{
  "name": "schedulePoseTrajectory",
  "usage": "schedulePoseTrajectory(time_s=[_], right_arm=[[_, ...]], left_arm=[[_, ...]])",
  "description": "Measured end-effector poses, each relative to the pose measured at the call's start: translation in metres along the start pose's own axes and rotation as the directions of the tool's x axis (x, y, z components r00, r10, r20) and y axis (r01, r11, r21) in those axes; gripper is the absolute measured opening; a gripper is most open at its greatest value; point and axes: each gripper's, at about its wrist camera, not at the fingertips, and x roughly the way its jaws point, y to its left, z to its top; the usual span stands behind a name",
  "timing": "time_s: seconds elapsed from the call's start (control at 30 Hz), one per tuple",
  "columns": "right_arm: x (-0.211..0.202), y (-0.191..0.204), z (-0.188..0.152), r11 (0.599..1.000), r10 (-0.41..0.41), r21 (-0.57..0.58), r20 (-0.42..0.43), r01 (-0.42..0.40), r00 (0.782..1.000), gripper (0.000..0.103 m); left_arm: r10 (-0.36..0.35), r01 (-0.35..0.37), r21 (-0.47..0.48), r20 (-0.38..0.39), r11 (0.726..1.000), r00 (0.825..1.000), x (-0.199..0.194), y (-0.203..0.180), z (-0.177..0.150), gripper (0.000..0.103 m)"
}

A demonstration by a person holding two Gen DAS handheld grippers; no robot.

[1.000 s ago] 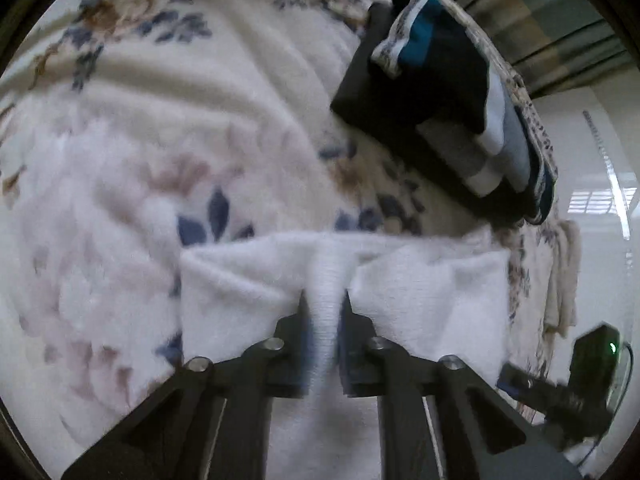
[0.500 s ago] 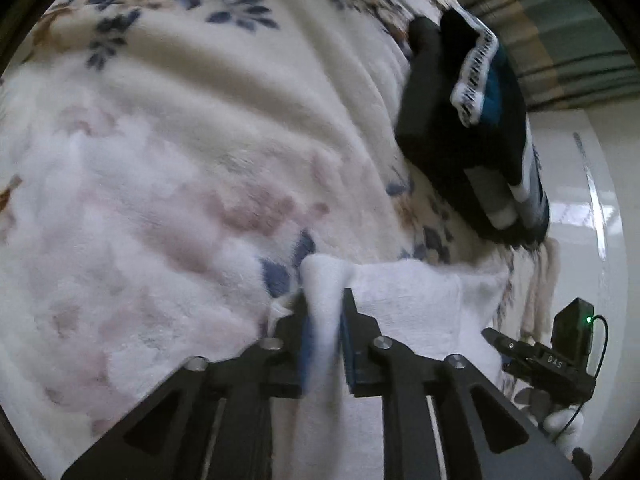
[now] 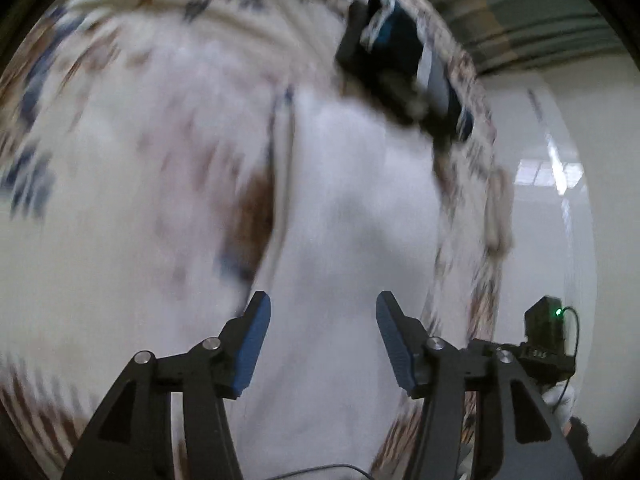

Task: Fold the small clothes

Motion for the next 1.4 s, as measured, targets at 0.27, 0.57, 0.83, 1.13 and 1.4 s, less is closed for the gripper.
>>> schedulePoseTrajectory(time_s=[0.27, 0.57, 0.83, 1.13, 1.4], right_arm=[[0.08, -0.058, -0.134, 0.999, -0.005, 0.046, -0.169, 0.013, 0.986, 0.072], [0.121, -0.055, -0.193, 0.998, -0.024, 0.053, -0.099, 0.029, 0.995, 0.007], [0.122, -0.054, -0.202, 0.995, -0.086, 0.047, -0.083, 0.09, 0.993, 0.005], [0.126, -0.068, -0.187, 0.995, -0.012, 0.097, -0.13, 0.025, 0.991, 0.037], [0.116, -0.055, -0.207, 0.992, -0.122, 0.032, -0.072, 0.124, 0.99, 0.004]], left_arm=[[0.17, -0.176, -0.013, -0.208, 0.984, 0.963, 0.054, 0.026, -0.133, 0.05], [0.2, -0.204, -0.08, -0.055, 0.976, 0.978, 0.018, 0.029, -0.175, 0.0], [0.053, -0.072, -0.215, -0.094, 0.974, 0.994, 0.023, 0.064, -0.185, 0.027], [0.113, -0.123, -0.168, -0.07, 0.978, 0.991, 0.039, 0.052, -0.187, 0.005], [0.069, -0.069, -0.241, -0.011, 0.968, 0.998, -0.005, 0.051, -0.205, 0.005]])
